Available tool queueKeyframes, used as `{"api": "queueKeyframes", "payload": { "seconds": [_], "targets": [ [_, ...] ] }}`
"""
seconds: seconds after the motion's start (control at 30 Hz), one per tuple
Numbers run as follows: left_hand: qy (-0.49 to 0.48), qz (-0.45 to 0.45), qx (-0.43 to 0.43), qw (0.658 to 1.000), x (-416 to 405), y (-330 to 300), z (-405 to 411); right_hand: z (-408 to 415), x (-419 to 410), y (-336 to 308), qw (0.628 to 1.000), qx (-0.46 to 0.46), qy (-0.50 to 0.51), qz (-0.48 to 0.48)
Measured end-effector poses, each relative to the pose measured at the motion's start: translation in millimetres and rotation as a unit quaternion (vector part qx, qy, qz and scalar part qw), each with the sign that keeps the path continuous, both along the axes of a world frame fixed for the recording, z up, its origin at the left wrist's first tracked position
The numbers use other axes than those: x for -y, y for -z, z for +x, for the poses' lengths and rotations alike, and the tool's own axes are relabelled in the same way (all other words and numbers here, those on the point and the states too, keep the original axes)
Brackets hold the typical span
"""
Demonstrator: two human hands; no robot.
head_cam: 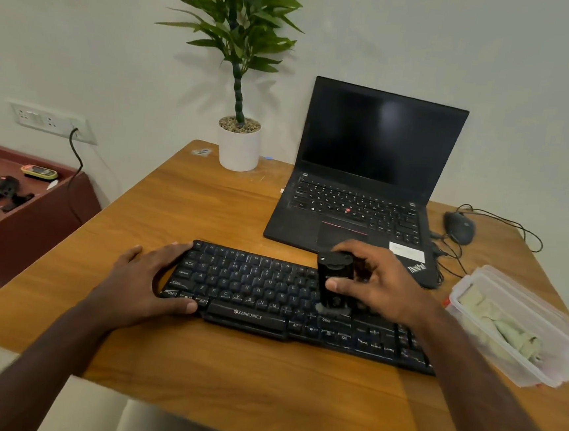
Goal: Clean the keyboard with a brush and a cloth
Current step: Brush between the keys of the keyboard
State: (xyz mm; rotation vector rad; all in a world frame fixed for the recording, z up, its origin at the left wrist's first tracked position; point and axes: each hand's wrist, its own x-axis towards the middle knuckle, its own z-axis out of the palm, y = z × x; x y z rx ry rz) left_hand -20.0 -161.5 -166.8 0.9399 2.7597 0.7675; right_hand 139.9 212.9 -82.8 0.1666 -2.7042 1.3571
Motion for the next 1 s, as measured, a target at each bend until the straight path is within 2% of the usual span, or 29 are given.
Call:
{"api": "queueKeyframes", "payload": {
  "seconds": [0.23, 0.33, 0.63, 0.77, 0.9, 1.0],
  "targets": [
    [0.000, 0.008, 0.001, 1.000, -2.1, -3.3, 2.1, -1.0, 15.1, -2.3, 0.994, -0.060, 0.044, -0.076],
    [0.001, 0.011, 0.002, 1.000, -2.2, -4.6, 3.2, -6.4, 29.2, 3.5, 0.994, -0.048, 0.035, -0.096],
    [0.002, 0.006, 0.006, 1.000, -1.5, -6.5, 3.7, 20.0, -12.9, 1.5, 0.998, 0.005, 0.050, -0.045],
    [-0.003, -0.006, 0.017, 1.000, -2.1, -6.5, 3.1, 24.3, -21.9, -0.3, 0.995, -0.028, 0.082, -0.054],
    [-0.002, -0.061, -0.047, 0.997, -37.8, -26.0, 25.3, 19.6, -4.3, 3.5, 0.988, -0.068, 0.084, -0.109],
    [0.070, -0.078, -0.106, 0.989, -94.3, -42.1, 59.1, 13.6, 10.8, 5.2, 0.987, -0.079, 0.067, -0.119]
  ]
}}
